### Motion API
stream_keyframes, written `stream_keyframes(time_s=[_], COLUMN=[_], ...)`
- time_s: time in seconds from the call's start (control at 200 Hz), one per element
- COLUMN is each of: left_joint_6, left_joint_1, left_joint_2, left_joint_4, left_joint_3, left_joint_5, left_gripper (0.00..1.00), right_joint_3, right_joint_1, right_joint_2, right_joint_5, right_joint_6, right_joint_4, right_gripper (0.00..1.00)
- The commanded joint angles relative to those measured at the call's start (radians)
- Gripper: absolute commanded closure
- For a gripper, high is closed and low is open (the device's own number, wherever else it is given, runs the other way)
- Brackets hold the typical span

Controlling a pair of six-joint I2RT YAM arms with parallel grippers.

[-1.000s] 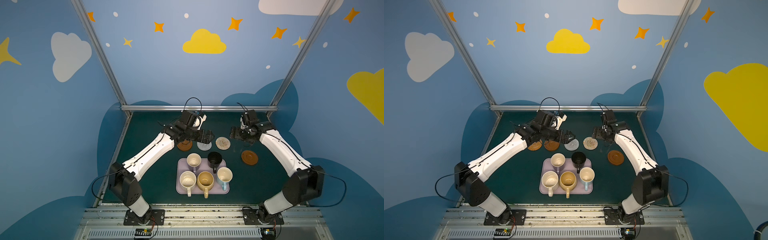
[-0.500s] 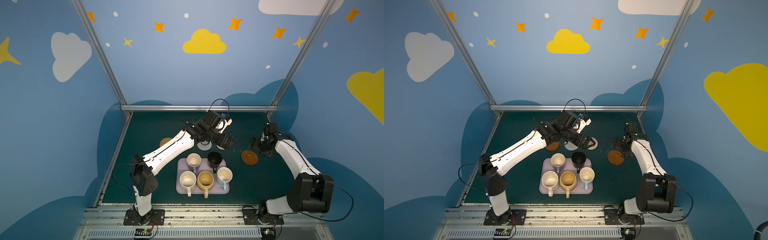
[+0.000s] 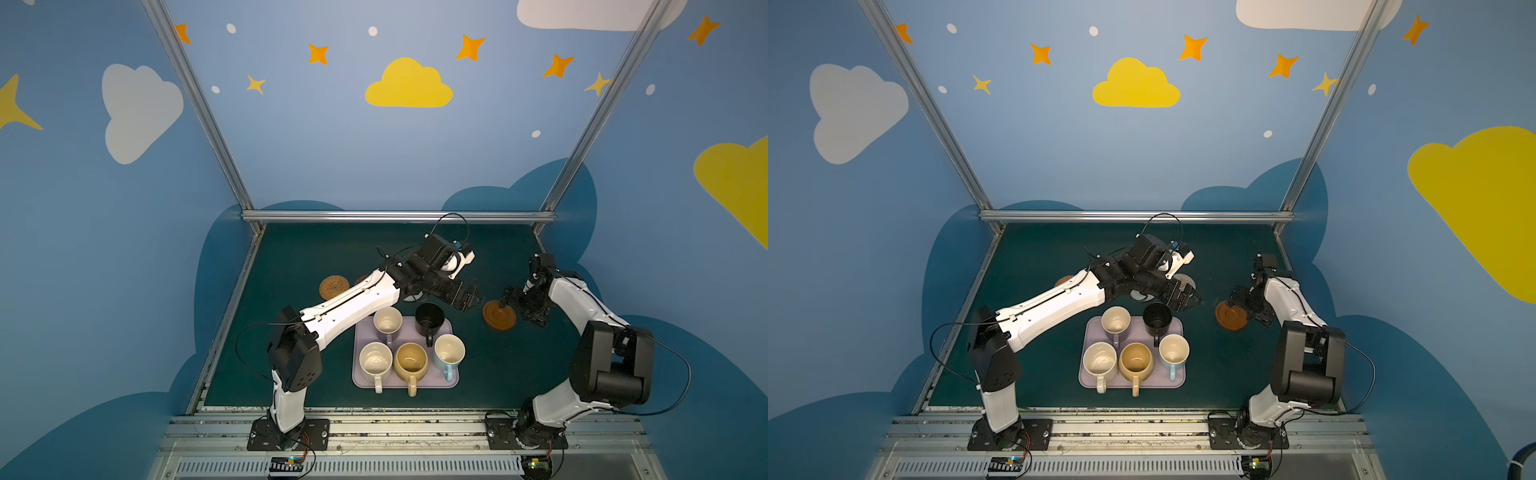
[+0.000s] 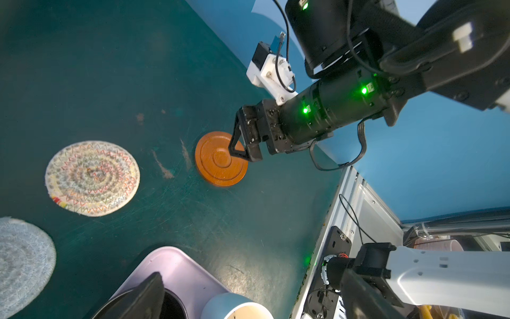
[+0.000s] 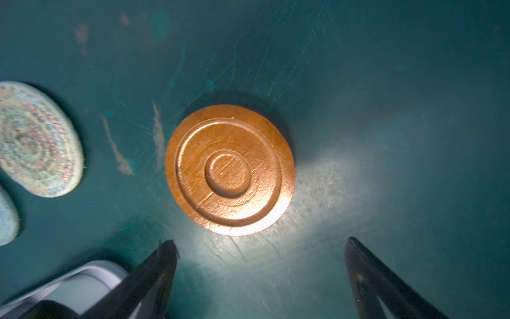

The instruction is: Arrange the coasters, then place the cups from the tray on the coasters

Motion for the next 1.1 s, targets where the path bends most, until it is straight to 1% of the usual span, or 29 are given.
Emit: stream_keyframes(time_s=[0.0,0.22,0.335,0.516,0.616,0.881,1.021,1.096], left_joint_6=[-0.024,-0.029,-0.034,-0.041,-0.038,-0.043,-0.040,-0.039], left_joint_1=[-0.001,-0.002,-0.003,-0.002,-0.001,0.014,0.024,0.031], left_joint_2=[-0.001,0.015,0.008,-0.014,-0.025,-0.049,-0.055,-0.063], left_joint_4=[0.029,0.013,0.031,0.067,0.075,0.099,0.096,0.100], left_joint_3=[-0.001,0.010,-0.001,-0.033,-0.046,-0.079,-0.088,-0.098], left_joint_5=[0.011,-0.007,0.010,0.007,-0.002,-0.006,-0.005,-0.005], left_gripper=[0.00,0.00,0.00,0.00,0.00,0.00,0.00,0.00], right_joint_3=[0.003,0.001,0.001,0.008,0.025,0.040,0.054,0.064], right_joint_1=[-0.005,-0.006,-0.007,-0.007,-0.005,0.017,0.036,0.046], right_joint_2=[0.032,0.087,0.108,0.145,0.174,0.215,0.242,0.255], right_joint_5=[-0.019,0.004,0.009,0.043,0.043,0.026,0.025,0.024], right_joint_6=[-0.012,-0.007,-0.011,-0.008,-0.006,0.009,0.019,0.023], right_joint_4=[0.012,0.022,0.022,0.025,0.016,0.026,0.029,0.029], right_gripper=[0.09,0.23,0.28,0.28,0.29,0.38,0.39,0.41])
